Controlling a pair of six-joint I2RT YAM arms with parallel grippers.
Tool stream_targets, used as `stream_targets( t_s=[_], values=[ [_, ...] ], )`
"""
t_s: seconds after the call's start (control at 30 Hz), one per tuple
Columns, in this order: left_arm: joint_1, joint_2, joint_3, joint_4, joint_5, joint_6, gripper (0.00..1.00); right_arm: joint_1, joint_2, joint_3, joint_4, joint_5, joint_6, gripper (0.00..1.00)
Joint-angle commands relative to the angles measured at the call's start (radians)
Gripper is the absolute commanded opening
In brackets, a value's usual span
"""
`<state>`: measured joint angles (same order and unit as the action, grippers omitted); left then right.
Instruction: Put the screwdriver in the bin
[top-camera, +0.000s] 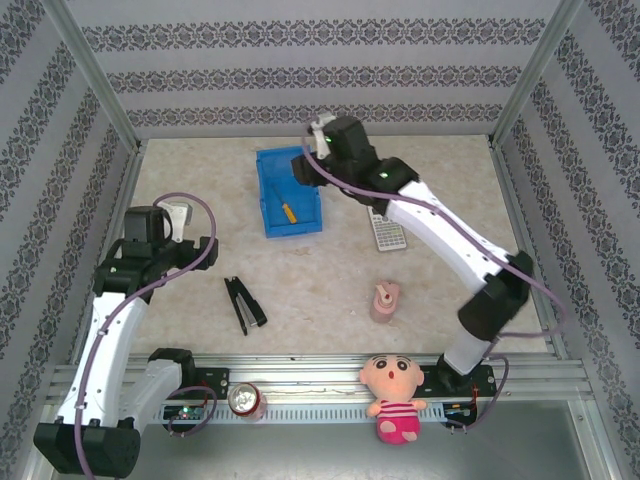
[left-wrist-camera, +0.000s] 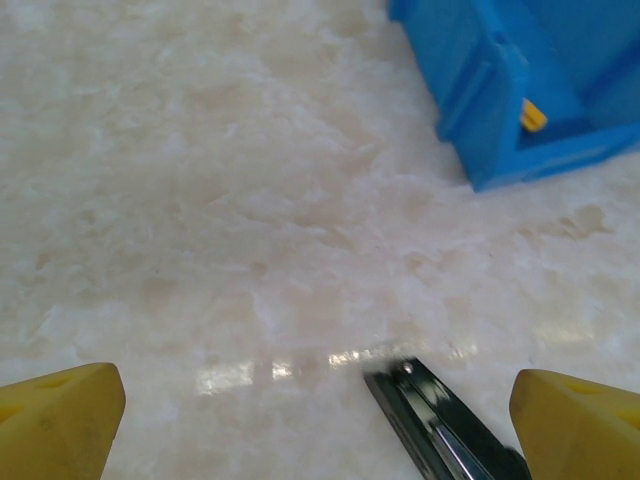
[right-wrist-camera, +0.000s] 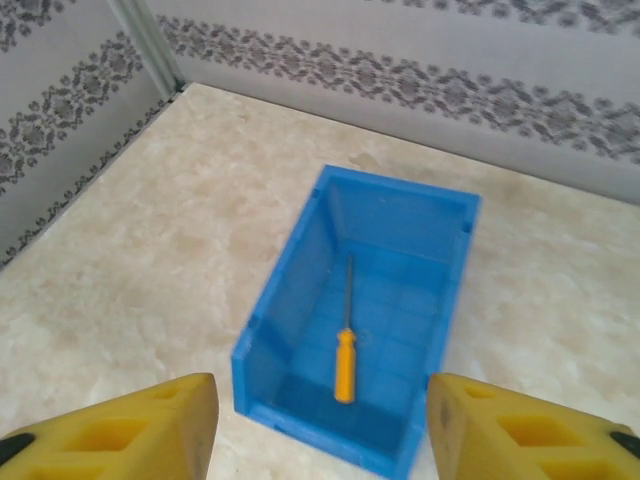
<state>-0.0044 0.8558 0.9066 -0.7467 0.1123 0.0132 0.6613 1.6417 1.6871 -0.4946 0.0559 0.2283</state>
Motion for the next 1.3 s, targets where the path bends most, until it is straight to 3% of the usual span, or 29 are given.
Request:
stream_targets(
  t_s=[0.0,0.07,0.17,0.5,0.6,0.7,0.8,1.0,1.27],
  values=[
    [0.009,-0.043,-0.087,0.234,-0.098,-0.106,0.99,-0.067,-0.126,-0.185,0.079,0.012,-0.029,0.66],
    [0.007,-0.067,-0.152,0.331,-0.094,-0.119,0.99,-0.119,-0.224,-0.313,0.138,0.017,-0.027,0.69],
    [0.008,-0.094,-0.248,0.465,-0.09,-0.126,0.99,-0.188,-0.374,-0.514,0.252,0.077,-0.023,0.97],
    [0.009,-0.006,-0.435,0.832,-0.132,-0.071,0.99,-0.45,-0.659,-0.93,0.455,0.137,0.007,0.98],
    [0.009,0.063,-0.47,0.981,-0.109,-0.026,0.99,-0.476,-0.684,-1.014,0.522,0.269,-0.026,0.98],
    [0.012,0.16,-0.482,1.137,-0.117,-0.018,0.99,-0.496,-0.68,-1.104,0.64,0.348,-0.098,0.98],
    [0.016,0.261,-0.463,1.178,-0.107,-0.05,0.99,-0.519,-0.659,-1.216,0.82,0.393,-0.137,0.98],
    [0.023,0.381,-0.546,1.39,-0.093,-0.036,0.99,-0.574,-0.563,-1.36,1.102,0.298,-0.133,0.98],
    [0.027,0.524,-0.63,1.723,-0.135,-0.056,0.99,-0.606,-0.283,-1.43,1.475,0.181,-0.173,0.98]
  ],
)
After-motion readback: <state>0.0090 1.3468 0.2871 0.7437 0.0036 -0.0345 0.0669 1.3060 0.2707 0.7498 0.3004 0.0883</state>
